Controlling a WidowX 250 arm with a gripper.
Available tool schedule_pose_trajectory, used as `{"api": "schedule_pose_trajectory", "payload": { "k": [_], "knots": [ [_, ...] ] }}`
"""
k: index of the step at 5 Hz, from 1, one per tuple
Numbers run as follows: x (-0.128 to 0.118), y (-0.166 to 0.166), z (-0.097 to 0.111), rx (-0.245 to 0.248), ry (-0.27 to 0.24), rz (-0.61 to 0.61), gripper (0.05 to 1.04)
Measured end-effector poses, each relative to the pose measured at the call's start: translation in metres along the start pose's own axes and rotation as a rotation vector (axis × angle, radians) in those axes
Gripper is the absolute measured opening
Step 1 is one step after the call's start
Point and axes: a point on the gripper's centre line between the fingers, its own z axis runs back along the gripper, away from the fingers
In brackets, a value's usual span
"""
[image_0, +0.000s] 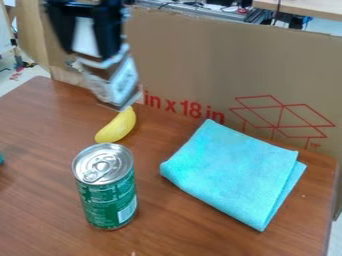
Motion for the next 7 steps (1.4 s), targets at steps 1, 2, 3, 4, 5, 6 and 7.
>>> {"api": "schedule_pose_trajectory", "payload": {
  "k": [1, 2, 3, 4, 5, 6, 7],
  "knots": [
    [0.003, -0.035, -0.007, -0.045, 0.038, -0.022, 0.842],
    [-0.001, -0.069, -0.016, -0.049, 0.083, -0.019, 0.842],
    [-0.015, -0.108, -0.038, 0.015, 0.133, -0.066, 0.842],
    [-0.029, -0.131, -0.061, 0.06, 0.167, -0.095, 0.842],
    [-0.049, -0.142, -0.092, 0.122, 0.239, -0.11, 0.842],
    [-0.062, -0.14, -0.112, 0.128, 0.295, -0.115, 0.842],
    [-0.072, -0.126, -0.125, 0.071, 0.318, -0.092, 0.841]
  ]
}}
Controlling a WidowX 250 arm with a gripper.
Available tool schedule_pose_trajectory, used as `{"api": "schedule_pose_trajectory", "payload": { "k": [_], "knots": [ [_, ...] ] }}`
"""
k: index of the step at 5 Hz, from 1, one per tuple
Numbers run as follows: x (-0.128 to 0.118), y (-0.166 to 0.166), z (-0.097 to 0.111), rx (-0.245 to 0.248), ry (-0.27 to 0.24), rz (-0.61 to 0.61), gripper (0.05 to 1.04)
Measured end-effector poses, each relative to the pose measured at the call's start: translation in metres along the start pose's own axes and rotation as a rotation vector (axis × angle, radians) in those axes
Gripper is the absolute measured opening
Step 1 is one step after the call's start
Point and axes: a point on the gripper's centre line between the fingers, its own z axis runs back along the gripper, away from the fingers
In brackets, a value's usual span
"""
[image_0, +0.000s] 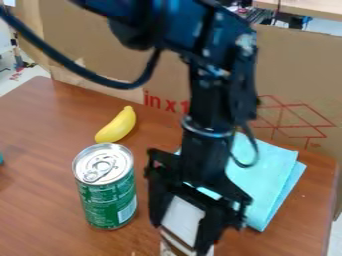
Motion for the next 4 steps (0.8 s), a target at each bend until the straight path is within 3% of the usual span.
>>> {"api": "schedule_pose_trajectory", "payload": {
  "k": [2, 3, 4],
  "knots": [
    [-0.006, 0.005, -0.003, -0.007, -0.015, 0.007, 0.884],
    [-0.009, 0.007, -0.002, 0.005, -0.004, 0.04, 1.012],
    [-0.006, 0.008, 0.028, 0.009, -0.079, 0.053, 1.007]
  ]
}}
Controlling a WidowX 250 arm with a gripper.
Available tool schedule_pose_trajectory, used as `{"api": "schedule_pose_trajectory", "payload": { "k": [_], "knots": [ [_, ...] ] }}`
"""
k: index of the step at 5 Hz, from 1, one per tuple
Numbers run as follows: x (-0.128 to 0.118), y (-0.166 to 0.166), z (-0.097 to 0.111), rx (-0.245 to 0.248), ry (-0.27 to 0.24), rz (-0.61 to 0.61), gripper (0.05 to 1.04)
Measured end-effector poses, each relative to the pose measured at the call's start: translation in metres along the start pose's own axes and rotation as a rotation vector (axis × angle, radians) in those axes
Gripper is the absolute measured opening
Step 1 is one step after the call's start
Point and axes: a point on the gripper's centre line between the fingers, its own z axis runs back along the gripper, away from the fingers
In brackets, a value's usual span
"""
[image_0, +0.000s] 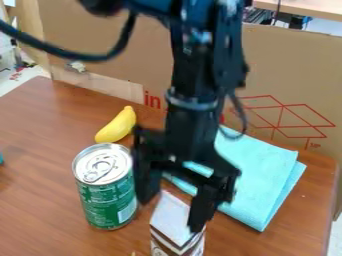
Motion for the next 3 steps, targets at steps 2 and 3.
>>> {"api": "schedule_pose_trajectory", "payload": {
  "k": [2, 3],
  "knots": [
    [-0.006, 0.024, 0.064, 0.013, -0.136, 0.032, 1.005],
    [-0.007, 0.053, 0.072, 0.067, -0.126, 0.079, 1.005]
  ]
}}
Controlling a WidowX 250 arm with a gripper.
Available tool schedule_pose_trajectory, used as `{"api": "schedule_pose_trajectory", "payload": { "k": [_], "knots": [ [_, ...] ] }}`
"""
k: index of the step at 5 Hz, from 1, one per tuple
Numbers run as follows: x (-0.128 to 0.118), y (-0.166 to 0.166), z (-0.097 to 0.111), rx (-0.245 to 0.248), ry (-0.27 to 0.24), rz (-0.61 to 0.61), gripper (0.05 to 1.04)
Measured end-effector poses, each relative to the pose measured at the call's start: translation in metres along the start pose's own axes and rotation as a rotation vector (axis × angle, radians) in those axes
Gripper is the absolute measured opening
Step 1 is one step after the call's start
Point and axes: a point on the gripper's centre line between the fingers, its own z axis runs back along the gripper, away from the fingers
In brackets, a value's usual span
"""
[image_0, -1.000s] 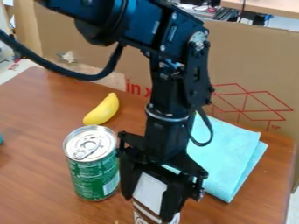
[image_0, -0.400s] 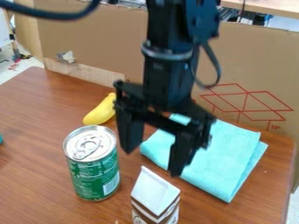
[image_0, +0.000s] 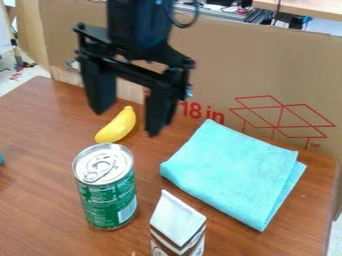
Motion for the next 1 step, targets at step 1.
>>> {"api": "schedule_pose_trajectory", "payload": {
  "k": [1],
  "knots": [
    [0.0044, 0.0143, -0.0038, 0.057, 0.008, -0.015, 1.005]
  ]
}}
